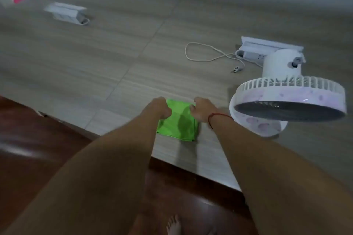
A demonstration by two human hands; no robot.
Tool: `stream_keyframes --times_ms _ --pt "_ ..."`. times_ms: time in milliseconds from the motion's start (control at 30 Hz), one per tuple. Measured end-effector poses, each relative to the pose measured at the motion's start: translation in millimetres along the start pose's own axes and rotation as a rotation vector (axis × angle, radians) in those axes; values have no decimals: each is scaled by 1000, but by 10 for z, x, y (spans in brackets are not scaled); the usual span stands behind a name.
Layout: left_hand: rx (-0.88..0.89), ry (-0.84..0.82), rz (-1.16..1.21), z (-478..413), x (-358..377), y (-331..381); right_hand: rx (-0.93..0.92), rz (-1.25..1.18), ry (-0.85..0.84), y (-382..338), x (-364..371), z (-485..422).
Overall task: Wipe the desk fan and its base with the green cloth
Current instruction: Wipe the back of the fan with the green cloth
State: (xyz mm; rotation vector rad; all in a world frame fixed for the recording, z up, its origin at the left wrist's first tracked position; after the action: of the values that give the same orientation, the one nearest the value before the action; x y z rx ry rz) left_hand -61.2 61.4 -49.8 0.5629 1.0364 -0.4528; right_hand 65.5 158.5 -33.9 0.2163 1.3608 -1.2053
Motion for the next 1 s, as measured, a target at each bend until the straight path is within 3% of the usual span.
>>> stream_keyframes --times_ms 200,467,600,700,1000 --pt "-76 -14 95 -57 299 -153 146 -40 -8 329 355 -16" --pt "-188 35 328 -276 414 -293 533 -452 219 683 505 -99" --pt "-204 -6 373 -297 544 -280 465 -318 97 599 723 -146" --pt "-208 -13 405 -273 535 -226 408 -305 123 534 699 -121" --pt "-129 188 548 -133 -314 -52 342 -785 134 -35 217 -180"
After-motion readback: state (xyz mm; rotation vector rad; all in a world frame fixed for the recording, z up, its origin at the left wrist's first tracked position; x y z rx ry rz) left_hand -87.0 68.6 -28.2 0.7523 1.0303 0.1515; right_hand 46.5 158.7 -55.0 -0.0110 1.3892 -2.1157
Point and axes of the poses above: each hand's wrist, its own z-axis away from the middle knuckle, its own x-axis out of the palm, y = z × x, the point moved 10 cm from there along -z, towards the middle knuckle, and after that the axes turned 7 degrees about y, right-handed, at the moved point
